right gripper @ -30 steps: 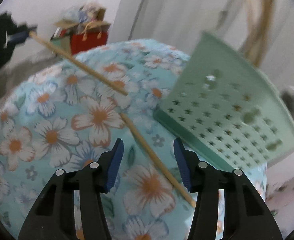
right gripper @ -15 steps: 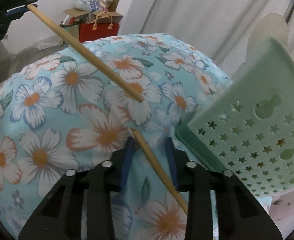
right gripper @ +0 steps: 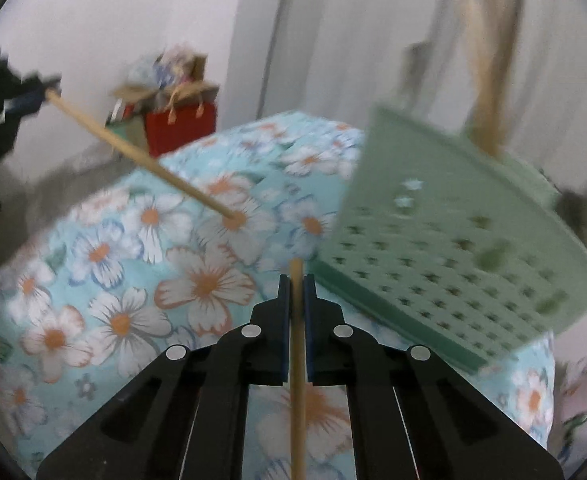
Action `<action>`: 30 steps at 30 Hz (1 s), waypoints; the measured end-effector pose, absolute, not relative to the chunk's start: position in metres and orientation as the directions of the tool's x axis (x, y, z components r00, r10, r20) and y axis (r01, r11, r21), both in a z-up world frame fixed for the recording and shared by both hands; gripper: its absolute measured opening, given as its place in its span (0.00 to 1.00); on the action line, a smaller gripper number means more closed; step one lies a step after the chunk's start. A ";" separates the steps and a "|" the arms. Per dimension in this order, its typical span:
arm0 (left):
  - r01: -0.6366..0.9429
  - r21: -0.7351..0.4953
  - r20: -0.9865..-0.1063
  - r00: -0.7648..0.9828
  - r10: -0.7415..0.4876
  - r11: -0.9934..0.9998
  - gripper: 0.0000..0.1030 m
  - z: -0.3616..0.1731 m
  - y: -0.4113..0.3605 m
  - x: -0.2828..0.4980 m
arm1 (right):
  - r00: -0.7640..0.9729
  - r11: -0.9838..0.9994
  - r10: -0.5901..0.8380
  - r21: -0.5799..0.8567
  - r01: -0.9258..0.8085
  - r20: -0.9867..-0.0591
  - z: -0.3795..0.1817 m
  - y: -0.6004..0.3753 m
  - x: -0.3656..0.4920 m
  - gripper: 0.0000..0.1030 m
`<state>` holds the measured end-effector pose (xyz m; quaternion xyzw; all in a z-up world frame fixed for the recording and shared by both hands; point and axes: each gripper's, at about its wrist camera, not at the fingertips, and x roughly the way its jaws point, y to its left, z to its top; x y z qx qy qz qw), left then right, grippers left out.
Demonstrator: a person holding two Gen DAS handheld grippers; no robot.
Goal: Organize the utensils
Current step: 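Carry both chopsticks up over the green basket with both grippers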
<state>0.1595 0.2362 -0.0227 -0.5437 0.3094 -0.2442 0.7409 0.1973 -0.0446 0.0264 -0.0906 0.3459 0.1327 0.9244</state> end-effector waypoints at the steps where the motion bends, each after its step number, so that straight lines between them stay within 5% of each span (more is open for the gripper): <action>1: 0.035 -0.953 -0.195 0.692 -0.695 0.302 0.05 -0.018 0.234 0.159 | 0.738 0.957 0.191 -0.042 -0.286 -0.647 0.033 -0.055 0.192 0.04; 14: 0.214 -0.800 -0.267 0.711 -0.651 0.561 0.05 0.052 0.179 0.142 | 0.855 0.823 0.424 0.521 -0.226 -0.298 0.120 -0.208 0.136 0.04; 20: 0.337 -0.664 -0.276 0.719 -0.638 0.668 0.05 0.087 0.151 0.127 | 0.874 0.790 0.426 0.567 -0.232 -0.235 0.126 -0.221 0.126 0.04; 30: 0.592 -0.537 -0.159 0.628 -0.762 0.601 0.05 0.159 0.089 0.118 | 0.895 0.817 0.378 0.539 -0.203 -0.236 0.126 -0.216 0.112 0.04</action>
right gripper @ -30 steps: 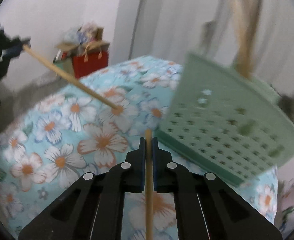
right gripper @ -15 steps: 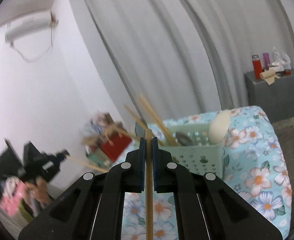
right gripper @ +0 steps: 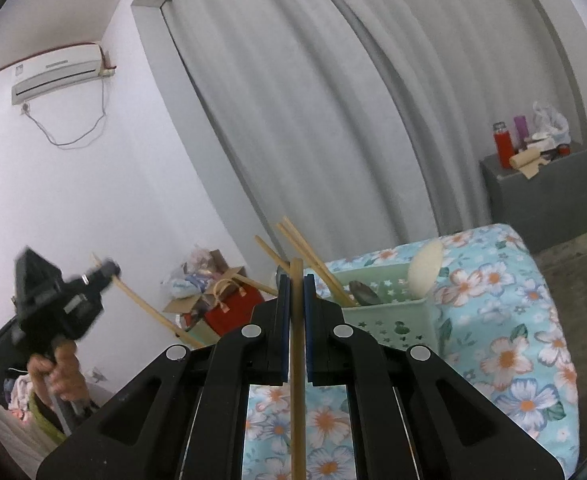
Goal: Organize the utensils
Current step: 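Carry both chopsticks up over the green basket with both grippers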
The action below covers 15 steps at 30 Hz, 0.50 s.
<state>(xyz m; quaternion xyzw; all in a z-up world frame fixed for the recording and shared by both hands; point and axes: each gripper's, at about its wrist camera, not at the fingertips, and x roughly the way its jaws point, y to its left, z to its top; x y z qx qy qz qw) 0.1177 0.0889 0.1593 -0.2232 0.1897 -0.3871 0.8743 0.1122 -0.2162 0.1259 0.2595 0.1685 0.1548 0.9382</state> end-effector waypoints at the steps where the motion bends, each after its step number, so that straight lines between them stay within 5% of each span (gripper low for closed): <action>1: 0.608 -0.528 -0.151 0.619 -0.770 0.593 0.05 0.166 0.082 0.119 | 0.897 0.817 0.376 0.540 -0.201 -0.234 0.125 -0.217 0.113 0.04; 9: 0.716 -0.396 -0.070 0.602 -0.796 0.576 0.05 0.217 0.027 0.143 | 0.901 0.824 0.364 0.533 -0.193 -0.236 0.125 -0.221 0.109 0.04; 15: 0.687 -0.289 -0.149 0.655 -0.740 0.666 0.05 0.222 -0.021 0.180 | 0.904 0.840 0.345 0.514 -0.176 -0.253 0.124 -0.219 0.110 0.04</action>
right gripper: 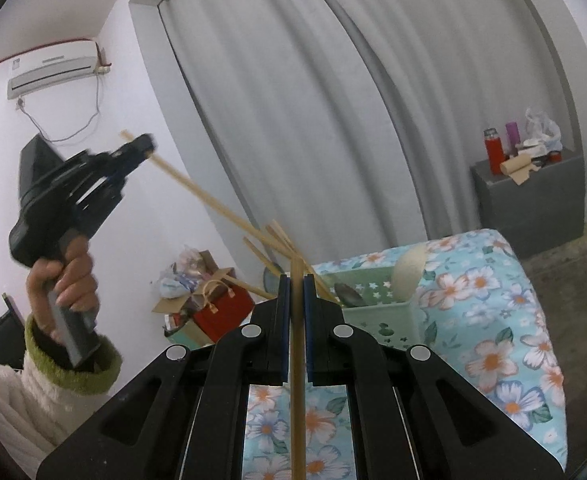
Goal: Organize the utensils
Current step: 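Carry both chopsticks up over the green basket with both grippers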
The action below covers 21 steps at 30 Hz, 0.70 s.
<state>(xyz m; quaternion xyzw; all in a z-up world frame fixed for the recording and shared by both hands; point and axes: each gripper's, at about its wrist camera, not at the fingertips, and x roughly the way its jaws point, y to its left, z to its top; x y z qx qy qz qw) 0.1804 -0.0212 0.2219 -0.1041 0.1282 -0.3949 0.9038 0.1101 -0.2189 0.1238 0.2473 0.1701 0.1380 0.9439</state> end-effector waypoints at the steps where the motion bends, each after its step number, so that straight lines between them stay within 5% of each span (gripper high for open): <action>1: 0.681 -0.278 -0.167 0.661 -0.732 0.678 0.05 0.219 -0.028 0.186 | 0.904 0.841 0.344 0.512 -0.176 -0.254 0.123 -0.219 0.111 0.04; 11: 0.636 -0.227 -0.335 0.660 -0.672 0.738 0.05 0.175 -0.082 0.231 | 0.897 0.829 0.352 0.534 -0.166 -0.268 0.115 -0.227 0.123 0.04; 21: 0.618 -0.237 -0.377 0.652 -0.658 0.749 0.05 0.152 -0.101 0.251 | 0.894 0.823 0.340 0.552 -0.134 -0.291 0.108 -0.229 0.126 0.04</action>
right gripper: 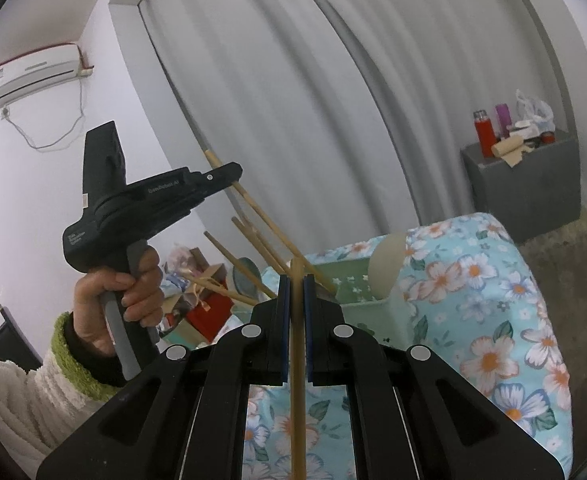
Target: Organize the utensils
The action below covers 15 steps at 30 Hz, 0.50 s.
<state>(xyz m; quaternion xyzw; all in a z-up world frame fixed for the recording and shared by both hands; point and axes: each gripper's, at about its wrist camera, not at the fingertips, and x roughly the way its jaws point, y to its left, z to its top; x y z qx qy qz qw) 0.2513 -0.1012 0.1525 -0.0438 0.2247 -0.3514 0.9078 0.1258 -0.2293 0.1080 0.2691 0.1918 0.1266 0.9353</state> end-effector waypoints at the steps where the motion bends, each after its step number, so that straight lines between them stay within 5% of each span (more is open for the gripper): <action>1: 0.620 -0.241 -0.376 0.650 -0.661 0.747 0.06 0.152 -0.102 0.252 | 0.893 0.822 0.341 0.555 -0.131 -0.293 0.107 -0.230 0.126 0.04; 8: 0.634 -0.250 -0.331 0.655 -0.680 0.732 0.20 0.154 -0.096 0.245 | 0.889 0.819 0.337 0.561 -0.116 -0.309 0.105 -0.229 0.129 0.05; 15: 0.635 -0.279 -0.296 0.656 -0.694 0.720 0.21 0.161 -0.074 0.224 | 0.886 0.850 0.296 0.522 -0.074 -0.356 0.104 -0.222 0.132 0.05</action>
